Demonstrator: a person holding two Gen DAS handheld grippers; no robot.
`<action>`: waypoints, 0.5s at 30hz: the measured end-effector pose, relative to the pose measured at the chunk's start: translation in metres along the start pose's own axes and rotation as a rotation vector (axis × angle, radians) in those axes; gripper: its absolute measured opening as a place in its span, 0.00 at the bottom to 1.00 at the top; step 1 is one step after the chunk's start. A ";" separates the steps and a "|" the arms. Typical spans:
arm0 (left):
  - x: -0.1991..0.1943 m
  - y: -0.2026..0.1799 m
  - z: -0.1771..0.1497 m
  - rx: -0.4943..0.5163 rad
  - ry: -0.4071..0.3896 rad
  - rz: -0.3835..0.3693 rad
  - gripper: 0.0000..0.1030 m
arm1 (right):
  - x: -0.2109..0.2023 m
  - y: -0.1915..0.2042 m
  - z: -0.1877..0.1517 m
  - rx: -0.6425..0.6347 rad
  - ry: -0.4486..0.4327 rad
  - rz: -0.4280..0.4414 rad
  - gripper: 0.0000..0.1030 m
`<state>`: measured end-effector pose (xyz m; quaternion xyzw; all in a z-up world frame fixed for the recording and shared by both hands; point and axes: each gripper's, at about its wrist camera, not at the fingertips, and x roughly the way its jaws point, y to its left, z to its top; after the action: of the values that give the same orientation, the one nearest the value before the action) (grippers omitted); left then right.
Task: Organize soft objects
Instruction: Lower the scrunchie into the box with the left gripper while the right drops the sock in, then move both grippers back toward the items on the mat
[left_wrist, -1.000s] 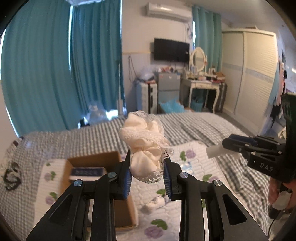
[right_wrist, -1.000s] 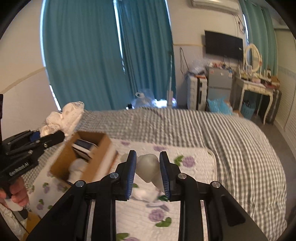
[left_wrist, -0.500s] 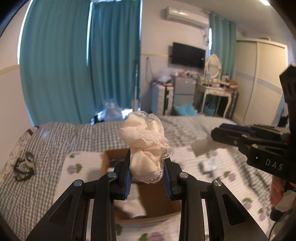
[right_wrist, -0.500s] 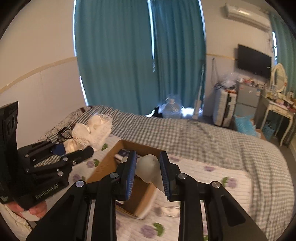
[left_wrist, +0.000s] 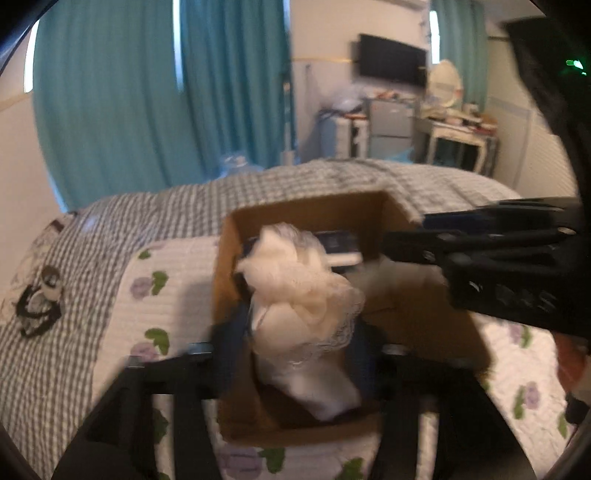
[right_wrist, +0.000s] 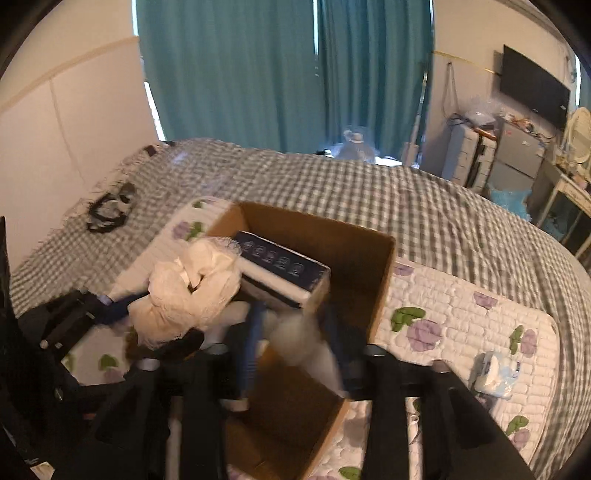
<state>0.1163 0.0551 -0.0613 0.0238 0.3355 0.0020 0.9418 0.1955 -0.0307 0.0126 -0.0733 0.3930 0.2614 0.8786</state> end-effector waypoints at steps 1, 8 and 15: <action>0.003 0.004 -0.001 -0.010 -0.004 0.000 0.66 | 0.003 -0.001 -0.002 -0.005 -0.007 0.009 0.64; 0.003 0.018 -0.001 -0.069 0.015 -0.037 0.67 | 0.000 -0.010 -0.003 0.034 -0.063 0.002 0.75; -0.047 0.011 0.020 -0.071 -0.083 -0.051 0.67 | -0.035 -0.028 -0.003 0.062 -0.107 -0.071 0.78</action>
<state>0.0927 0.0647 -0.0160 -0.0180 0.2961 -0.0112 0.9549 0.1886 -0.0703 0.0340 -0.0460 0.3505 0.2211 0.9089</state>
